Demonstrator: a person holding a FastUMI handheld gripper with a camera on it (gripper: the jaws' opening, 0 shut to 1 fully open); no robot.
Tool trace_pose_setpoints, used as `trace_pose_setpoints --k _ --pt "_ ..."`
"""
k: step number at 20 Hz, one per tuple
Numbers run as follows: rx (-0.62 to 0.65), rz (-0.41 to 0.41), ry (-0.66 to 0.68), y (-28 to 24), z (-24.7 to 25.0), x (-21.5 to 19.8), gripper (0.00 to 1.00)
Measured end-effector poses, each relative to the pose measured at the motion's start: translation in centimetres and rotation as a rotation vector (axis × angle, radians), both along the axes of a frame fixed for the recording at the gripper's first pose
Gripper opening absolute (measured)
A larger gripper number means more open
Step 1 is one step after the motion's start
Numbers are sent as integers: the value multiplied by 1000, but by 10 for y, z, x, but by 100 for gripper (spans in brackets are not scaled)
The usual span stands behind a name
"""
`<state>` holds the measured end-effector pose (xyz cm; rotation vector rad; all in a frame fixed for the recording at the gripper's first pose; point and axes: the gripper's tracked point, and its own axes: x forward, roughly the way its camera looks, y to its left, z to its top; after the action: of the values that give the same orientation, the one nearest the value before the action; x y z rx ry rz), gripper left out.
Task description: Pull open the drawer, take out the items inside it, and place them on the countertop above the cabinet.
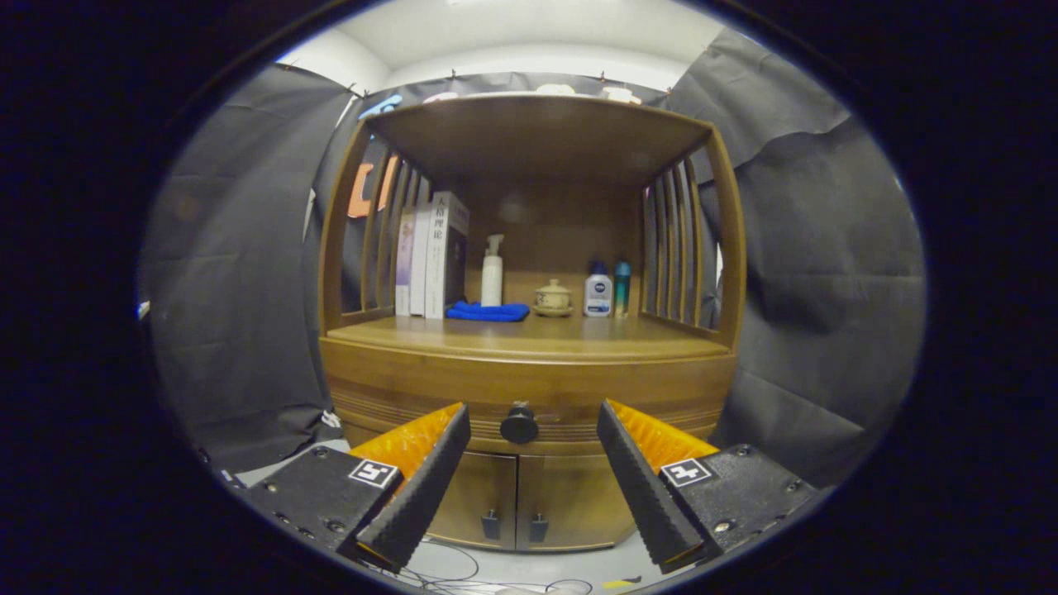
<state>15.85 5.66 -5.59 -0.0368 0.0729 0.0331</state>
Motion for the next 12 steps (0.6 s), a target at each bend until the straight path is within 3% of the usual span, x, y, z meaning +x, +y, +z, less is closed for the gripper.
trace_pose_setpoints --k 7,11,12 --pt "-30 -13 50 12 -43 74 100" --pt "-6 -22 89 12 -65 103 88" --pt "-1 -24 103 12 -71 109 80"
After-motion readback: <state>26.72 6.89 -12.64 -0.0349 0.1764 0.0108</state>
